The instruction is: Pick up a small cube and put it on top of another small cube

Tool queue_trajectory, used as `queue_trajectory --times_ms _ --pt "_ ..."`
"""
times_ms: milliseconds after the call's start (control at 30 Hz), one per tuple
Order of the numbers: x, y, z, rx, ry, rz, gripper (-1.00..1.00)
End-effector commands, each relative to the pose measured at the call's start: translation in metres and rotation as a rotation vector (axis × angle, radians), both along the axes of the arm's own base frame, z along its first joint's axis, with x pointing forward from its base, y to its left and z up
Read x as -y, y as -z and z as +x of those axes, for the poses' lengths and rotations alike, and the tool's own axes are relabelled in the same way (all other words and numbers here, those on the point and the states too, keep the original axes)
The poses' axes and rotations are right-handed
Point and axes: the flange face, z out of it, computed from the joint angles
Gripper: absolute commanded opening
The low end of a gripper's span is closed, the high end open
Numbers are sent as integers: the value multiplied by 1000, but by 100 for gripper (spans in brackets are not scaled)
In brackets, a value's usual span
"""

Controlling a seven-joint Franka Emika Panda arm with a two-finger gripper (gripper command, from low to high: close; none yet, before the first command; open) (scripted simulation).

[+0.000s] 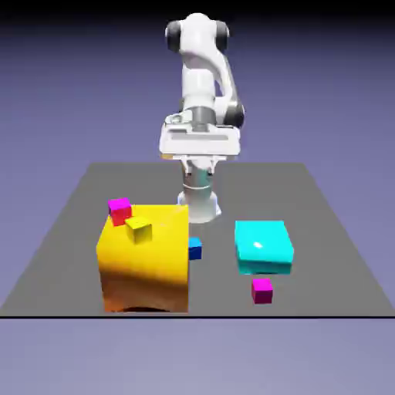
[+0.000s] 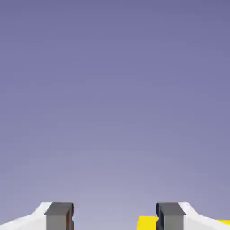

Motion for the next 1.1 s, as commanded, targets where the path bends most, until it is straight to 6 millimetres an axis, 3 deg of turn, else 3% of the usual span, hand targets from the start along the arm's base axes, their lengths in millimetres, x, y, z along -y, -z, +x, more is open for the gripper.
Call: queue_trajectory --times_ms 0,267,500,800,867,1000,1033,1067 --pt "-6 7 8 -36 -2 -3 0" --pt "-56 79 60 -319 -12 -19 0" --pt "-105 154 87 -559 -14 -25 0" --pt "-170 252 96 -851 -6 -20 0" --pt "-174 257 95 -866 -5 -19 0" --pt "-173 320 91 -866 -5 -18 0" --pt "-173 326 90 -866 -5 -19 0" --pt "-173 326 90 -866 -5 -19 -100"
